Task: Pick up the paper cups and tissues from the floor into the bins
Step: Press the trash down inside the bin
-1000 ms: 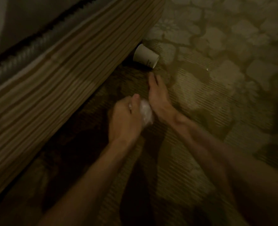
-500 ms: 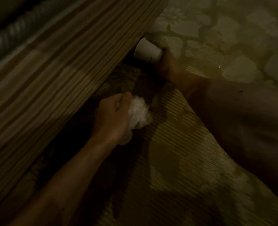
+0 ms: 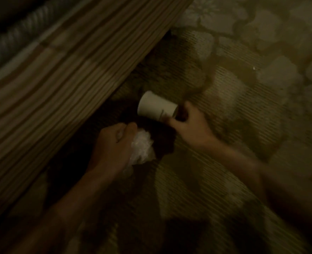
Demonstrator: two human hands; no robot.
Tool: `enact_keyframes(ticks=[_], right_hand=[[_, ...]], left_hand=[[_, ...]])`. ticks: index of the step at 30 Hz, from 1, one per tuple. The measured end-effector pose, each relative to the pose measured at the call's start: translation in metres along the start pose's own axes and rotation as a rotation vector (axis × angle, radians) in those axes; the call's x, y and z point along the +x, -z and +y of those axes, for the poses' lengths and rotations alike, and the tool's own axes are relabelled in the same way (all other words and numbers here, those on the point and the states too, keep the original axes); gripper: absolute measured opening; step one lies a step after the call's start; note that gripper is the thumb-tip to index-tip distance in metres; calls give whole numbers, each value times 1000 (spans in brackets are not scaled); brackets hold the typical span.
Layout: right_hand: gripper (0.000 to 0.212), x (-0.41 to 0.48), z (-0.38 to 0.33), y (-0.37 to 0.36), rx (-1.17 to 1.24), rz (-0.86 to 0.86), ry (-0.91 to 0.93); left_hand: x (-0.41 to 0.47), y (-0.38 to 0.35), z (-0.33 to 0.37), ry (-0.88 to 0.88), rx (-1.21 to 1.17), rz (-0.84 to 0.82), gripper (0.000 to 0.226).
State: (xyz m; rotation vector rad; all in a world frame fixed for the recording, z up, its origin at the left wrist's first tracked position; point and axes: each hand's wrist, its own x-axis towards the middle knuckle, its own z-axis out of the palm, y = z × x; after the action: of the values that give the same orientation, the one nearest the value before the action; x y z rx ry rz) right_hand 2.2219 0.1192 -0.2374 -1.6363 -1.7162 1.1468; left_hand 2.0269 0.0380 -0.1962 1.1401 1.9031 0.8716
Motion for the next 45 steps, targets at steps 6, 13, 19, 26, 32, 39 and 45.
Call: enact_keyframes(ticks=[6, 13, 19, 26, 32, 39, 45], right_hand=[[51, -91, -23, -26, 143, -358, -61], [41, -175, -131, -62, 280, -541, 157], [52, -255, -270, -131, 188, -991, 457], [37, -363, -407, -224, -31, -1213, 646], [38, -473, -486, -252, -146, -1506, 518], [48, -618, -535, -270, -381, -1670, 408], [49, -715, -548, -317, -704, -1521, 809]], left_hand=[[-76, 69, -37, 88, 166, -108, 45], [-195, 208, -26, 31, 194, -74, 51], [-334, 353, -33, -14, 275, 201, 43], [-477, 450, -67, 153, -38, 534, 53], [-582, 484, -71, 371, -474, 958, 42], [-722, 481, -43, 839, -1040, 1407, 34], [-813, 489, -27, 976, -1377, 1647, 39]])
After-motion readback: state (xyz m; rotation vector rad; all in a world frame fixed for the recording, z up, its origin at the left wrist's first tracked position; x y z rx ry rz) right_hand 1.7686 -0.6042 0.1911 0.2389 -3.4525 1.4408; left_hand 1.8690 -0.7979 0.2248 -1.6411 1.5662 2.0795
